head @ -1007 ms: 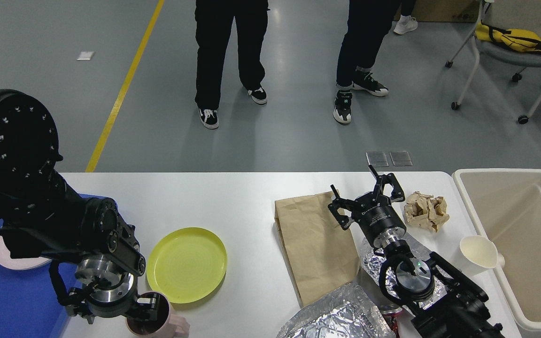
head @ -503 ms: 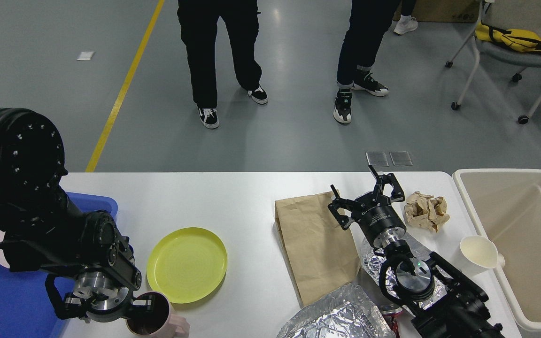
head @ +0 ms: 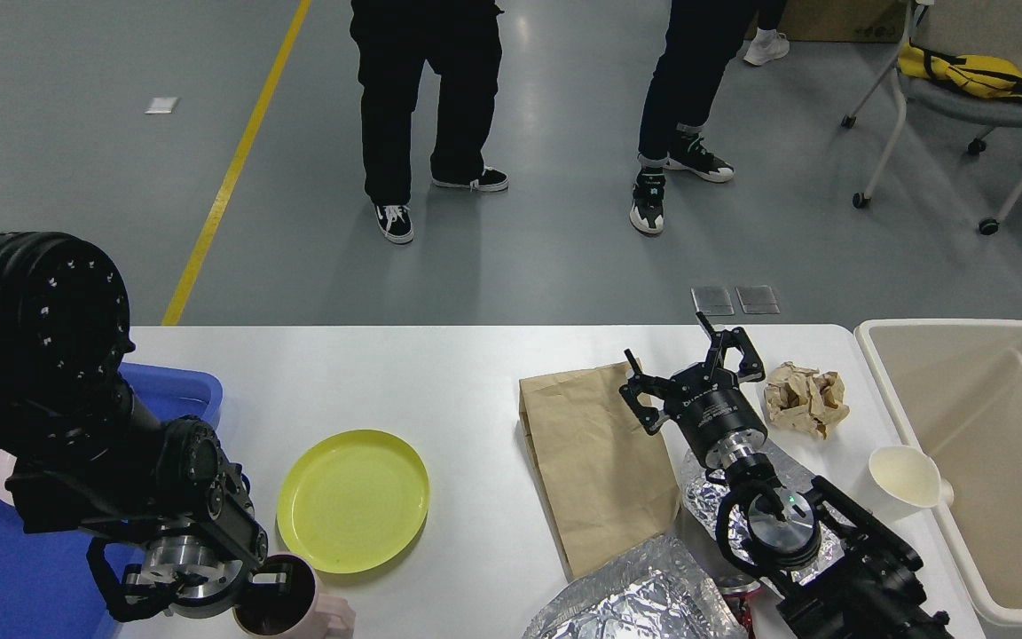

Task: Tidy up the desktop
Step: 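Grasp the pink mug with the left gripper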

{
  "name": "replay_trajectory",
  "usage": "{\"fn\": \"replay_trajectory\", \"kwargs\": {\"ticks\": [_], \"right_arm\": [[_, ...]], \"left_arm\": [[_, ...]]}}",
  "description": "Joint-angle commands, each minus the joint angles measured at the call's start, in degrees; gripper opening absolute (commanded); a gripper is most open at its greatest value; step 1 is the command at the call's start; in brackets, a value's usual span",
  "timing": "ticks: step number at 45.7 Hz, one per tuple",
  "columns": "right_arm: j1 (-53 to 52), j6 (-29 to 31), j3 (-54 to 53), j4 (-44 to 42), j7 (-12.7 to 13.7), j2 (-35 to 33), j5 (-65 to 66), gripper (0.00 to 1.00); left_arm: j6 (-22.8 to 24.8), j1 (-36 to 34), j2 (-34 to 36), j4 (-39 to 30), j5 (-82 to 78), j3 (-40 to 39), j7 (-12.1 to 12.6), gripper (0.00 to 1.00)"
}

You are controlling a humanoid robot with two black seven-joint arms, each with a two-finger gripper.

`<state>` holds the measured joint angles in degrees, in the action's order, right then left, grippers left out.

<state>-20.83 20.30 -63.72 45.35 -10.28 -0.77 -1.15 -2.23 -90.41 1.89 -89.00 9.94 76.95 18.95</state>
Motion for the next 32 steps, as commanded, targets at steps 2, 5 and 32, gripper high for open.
{"fn": "replay_trajectory", "kwargs": {"ticks": [2, 5, 32], "right_arm": [[0.0, 0.0, 0.0, 0.0, 0.0, -0.02, 0.0, 1.0], [0.0, 0.0, 0.0, 0.0, 0.0, -0.02, 0.0, 1.0], [0.0, 0.0, 0.0, 0.0, 0.0, -0.02, 0.0, 1.0]], "left_arm": [[0.03, 0.5, -0.13, 0.32, -0.01, 0.04, 0.03, 0.63], [0.12, 0.67, -0.48, 0.32, -0.1, 0.04, 0.03, 0.54], [0.56, 0.94, -1.01, 0.15, -0.45, -0.22, -0.67, 0.0]]}}
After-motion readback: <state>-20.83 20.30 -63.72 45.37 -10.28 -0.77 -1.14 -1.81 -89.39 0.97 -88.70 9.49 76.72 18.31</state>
